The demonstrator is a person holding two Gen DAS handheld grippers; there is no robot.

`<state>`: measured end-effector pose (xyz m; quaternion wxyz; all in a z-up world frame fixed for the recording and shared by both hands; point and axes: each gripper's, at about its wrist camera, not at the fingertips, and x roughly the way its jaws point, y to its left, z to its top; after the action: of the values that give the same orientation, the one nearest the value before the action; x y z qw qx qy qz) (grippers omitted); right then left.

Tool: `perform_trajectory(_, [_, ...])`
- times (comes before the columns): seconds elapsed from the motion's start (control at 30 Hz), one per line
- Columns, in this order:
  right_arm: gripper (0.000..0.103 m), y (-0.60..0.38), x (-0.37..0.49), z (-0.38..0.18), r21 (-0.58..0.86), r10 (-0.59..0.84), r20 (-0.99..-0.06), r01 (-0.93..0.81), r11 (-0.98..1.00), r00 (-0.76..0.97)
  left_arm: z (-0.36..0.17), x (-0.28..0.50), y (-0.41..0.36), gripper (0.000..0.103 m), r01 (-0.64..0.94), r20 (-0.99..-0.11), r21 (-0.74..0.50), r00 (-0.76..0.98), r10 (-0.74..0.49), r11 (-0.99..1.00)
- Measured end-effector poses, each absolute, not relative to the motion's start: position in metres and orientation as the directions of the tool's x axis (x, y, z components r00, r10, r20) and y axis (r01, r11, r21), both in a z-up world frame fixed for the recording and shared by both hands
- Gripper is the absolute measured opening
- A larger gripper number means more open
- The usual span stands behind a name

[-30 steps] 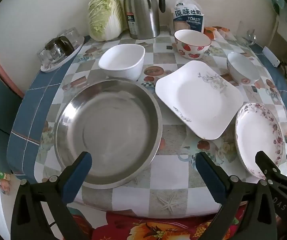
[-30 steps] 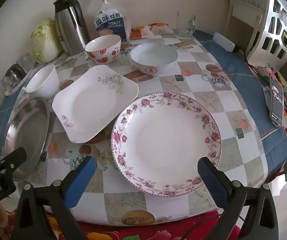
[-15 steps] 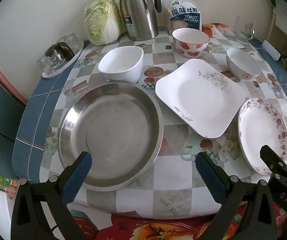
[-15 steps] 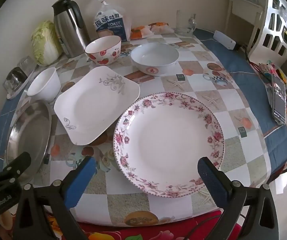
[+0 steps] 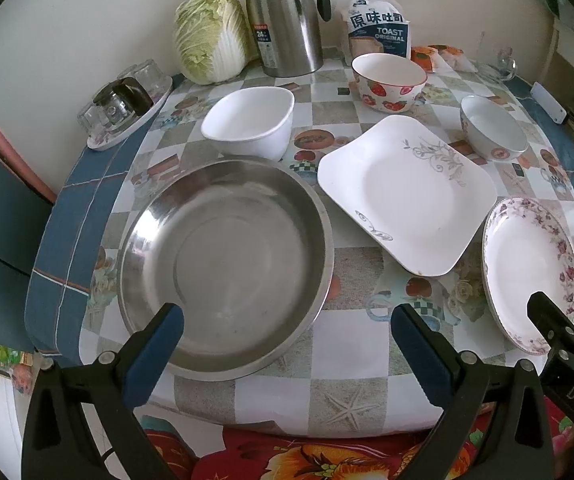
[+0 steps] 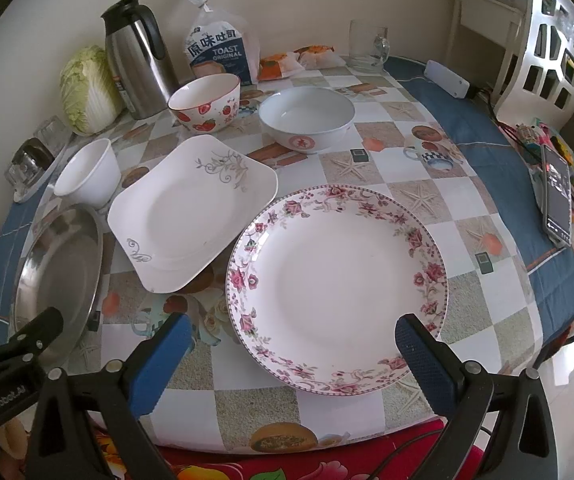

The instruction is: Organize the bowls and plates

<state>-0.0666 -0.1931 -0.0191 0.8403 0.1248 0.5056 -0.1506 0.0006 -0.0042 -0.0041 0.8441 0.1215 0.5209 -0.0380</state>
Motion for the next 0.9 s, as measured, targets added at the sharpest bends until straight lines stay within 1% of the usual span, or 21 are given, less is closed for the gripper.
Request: perform_trajectory(0.9, [0.103,-0.1932,-0.0666,-0.0188,0.059,-0.127,-0.887,0.382,0.922,0.445,-0.0042,0.0028,-0.0006,0.103,0.179,-0.892,0.158,0.448,0.062,0.971])
